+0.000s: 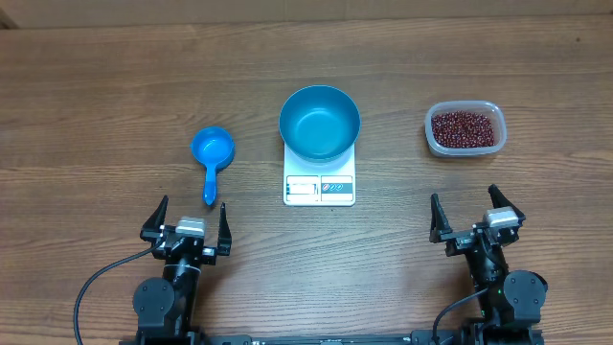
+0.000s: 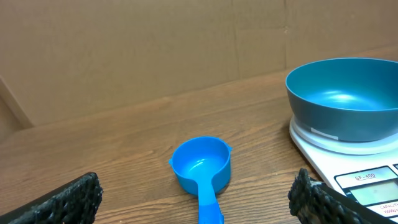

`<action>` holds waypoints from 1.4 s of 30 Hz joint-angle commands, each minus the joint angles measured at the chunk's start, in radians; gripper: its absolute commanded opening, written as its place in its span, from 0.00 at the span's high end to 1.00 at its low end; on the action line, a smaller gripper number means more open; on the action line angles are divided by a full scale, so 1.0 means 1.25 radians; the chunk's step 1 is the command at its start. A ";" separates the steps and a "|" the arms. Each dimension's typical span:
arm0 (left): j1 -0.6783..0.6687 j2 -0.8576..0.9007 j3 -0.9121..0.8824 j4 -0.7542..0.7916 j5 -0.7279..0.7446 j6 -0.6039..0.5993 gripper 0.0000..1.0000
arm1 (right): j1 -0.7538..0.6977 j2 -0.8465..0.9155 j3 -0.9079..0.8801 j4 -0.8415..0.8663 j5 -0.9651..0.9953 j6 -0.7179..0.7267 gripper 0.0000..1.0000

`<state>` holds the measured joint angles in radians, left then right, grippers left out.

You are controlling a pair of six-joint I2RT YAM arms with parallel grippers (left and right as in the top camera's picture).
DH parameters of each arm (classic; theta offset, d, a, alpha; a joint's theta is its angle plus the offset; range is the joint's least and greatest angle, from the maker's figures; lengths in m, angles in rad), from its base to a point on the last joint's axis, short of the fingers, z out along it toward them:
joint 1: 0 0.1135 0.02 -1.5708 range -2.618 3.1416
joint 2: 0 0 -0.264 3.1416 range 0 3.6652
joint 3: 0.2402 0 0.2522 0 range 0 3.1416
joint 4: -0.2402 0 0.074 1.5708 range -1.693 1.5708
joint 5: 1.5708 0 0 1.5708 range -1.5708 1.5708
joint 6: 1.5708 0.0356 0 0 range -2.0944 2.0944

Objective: Scoop item into bowl and weigh 150g on scale

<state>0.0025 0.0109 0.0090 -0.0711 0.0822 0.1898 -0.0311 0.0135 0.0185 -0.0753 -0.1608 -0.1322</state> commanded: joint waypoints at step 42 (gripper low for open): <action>0.005 -0.001 0.110 -0.075 -0.003 -0.008 0.00 | -0.003 -0.009 -0.008 0.005 -0.010 -0.012 0.00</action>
<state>0.0025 0.0113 0.0559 -0.1349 0.0822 0.1898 -0.0311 0.0135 0.0185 -0.0753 -0.1612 -0.1318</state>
